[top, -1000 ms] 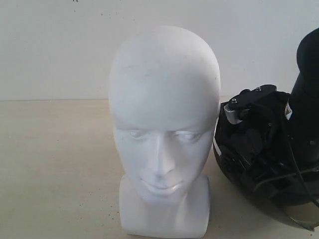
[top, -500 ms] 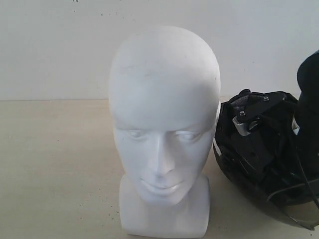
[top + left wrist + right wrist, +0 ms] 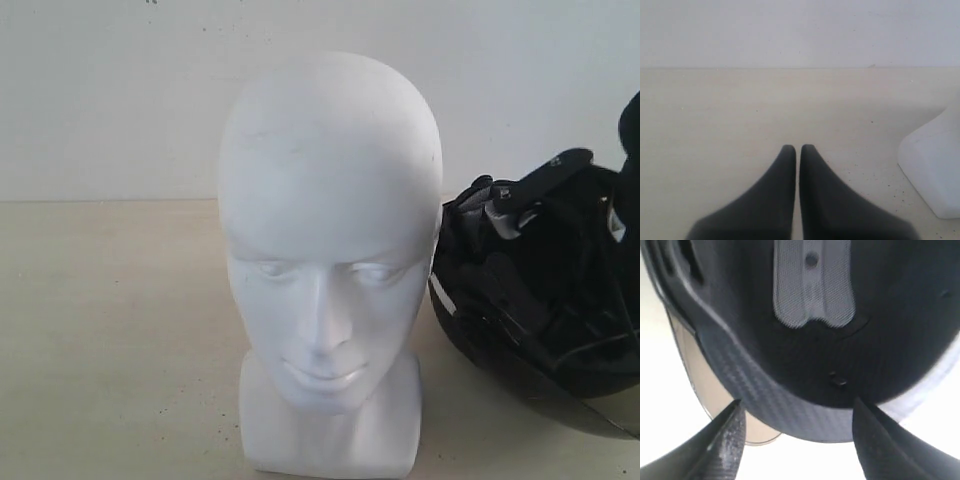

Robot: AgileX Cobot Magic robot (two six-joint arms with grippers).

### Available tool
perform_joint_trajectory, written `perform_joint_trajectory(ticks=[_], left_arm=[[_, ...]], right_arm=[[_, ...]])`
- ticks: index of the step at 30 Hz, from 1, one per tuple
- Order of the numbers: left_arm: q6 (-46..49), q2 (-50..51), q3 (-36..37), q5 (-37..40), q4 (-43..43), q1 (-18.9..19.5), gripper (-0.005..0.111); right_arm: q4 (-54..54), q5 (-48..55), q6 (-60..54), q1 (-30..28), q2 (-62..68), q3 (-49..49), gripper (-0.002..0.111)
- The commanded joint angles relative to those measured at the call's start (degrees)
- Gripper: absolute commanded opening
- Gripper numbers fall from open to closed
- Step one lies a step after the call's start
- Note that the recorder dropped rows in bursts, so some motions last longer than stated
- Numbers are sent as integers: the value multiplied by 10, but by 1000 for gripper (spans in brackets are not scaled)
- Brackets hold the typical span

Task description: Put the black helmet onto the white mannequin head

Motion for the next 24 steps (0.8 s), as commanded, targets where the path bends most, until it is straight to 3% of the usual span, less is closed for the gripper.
perform_joint_trajectory(ticks=[1,4,24], left_arm=[[-4,0,2,-1,0,-2,4],[-4,0,2,-1,0,-2,4],[-4,0,2,-1,0,-2,4]], right_arm=[[51,-7,-44,0,-46,-21,59],[133,-31,-117,0,-29,-16,59],[191,-152,-115,0,36,34,59]])
